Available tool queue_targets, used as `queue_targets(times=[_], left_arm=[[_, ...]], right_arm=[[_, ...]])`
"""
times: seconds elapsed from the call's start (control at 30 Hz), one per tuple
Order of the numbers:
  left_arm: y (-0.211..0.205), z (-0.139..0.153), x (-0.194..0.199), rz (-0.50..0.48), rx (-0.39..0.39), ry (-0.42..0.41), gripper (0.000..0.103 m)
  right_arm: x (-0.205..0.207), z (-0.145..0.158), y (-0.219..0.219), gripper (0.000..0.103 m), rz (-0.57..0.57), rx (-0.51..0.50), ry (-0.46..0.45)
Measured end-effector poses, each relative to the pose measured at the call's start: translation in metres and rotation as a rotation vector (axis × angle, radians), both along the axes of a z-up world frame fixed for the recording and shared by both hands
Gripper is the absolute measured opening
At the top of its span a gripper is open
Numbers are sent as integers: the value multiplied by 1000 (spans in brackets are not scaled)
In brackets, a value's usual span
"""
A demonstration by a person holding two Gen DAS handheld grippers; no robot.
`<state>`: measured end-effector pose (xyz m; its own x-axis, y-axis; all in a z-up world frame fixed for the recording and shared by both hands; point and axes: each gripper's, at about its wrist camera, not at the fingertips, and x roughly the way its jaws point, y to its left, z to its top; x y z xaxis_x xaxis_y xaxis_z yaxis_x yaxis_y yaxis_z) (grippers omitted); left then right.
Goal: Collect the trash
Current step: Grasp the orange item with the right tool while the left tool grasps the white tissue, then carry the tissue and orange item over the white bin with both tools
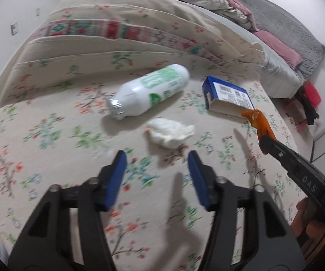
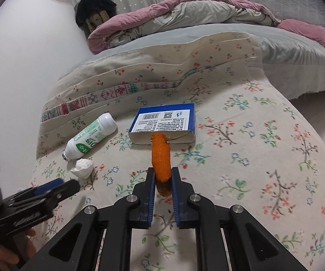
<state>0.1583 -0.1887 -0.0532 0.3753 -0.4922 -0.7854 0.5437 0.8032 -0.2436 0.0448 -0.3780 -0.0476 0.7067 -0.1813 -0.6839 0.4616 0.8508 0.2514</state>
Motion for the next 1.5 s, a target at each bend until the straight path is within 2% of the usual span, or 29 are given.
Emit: queue_targets(times=[0.17, 0.47, 0.8, 0.93, 1.1, 1.5], left_arm=[[-12, -3, 6, -15, -29, 14, 41], [-15, -5, 22, 25, -53, 47, 29], [-19, -5, 34, 41, -43, 53, 25], [-24, -3, 35, 27, -27, 37, 20], [-24, 0, 24, 15, 9, 11, 17], [11, 12, -12, 21, 6, -14, 17]], right_arm=[[-9, 6, 0, 14, 8, 10, -25], [-13, 9, 5, 13, 26, 26, -42], [-22, 12, 11, 13, 28, 22, -44], [-26, 14, 12, 13, 26, 22, -47], [-32, 17, 13, 13, 18, 25, -55], [-38, 29, 27, 13, 44, 11, -82]])
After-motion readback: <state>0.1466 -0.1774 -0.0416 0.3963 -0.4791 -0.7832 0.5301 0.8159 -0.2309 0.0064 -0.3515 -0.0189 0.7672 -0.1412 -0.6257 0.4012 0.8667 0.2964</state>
